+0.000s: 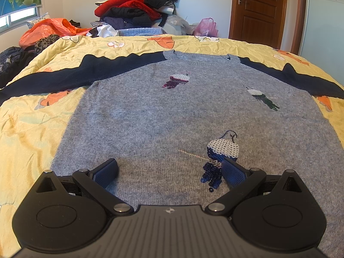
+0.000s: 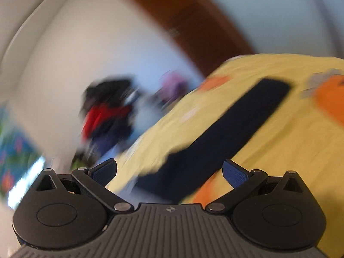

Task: Fold small clothes
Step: 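Grasp the cuff of a navy sleeve with the right gripper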

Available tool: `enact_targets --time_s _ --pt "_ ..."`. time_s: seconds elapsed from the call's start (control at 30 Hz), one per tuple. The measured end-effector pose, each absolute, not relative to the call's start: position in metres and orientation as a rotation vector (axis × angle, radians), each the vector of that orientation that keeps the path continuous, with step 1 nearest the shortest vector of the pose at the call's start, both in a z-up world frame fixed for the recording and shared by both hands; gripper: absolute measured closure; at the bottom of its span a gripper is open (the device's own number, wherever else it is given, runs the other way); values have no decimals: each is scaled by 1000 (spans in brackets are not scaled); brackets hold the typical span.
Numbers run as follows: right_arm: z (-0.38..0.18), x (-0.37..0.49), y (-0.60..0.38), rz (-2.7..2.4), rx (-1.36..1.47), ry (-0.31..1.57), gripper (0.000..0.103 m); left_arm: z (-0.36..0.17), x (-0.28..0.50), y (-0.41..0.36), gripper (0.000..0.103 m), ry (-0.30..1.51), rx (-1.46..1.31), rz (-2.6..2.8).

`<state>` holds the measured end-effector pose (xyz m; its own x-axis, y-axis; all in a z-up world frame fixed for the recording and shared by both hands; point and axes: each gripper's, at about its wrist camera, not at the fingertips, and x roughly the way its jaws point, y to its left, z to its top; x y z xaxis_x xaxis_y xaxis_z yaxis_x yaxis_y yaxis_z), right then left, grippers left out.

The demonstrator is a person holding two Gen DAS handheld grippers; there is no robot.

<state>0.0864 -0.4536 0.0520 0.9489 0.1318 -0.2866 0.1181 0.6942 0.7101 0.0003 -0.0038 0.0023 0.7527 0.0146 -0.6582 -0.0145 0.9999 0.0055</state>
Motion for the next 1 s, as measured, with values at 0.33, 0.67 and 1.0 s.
enact_targets --time_s 0.33,0.67,1.0 --pt "-8 161 -577 -265 1097 329 20 2 0 -4 0 718 -1 16" --pt "-8 205 -580 -314 847 435 91 3 1 -6 0 716 -8 12" --pt "76 192 -412 89 596 311 91 2 4 1 0 710 -31 1"
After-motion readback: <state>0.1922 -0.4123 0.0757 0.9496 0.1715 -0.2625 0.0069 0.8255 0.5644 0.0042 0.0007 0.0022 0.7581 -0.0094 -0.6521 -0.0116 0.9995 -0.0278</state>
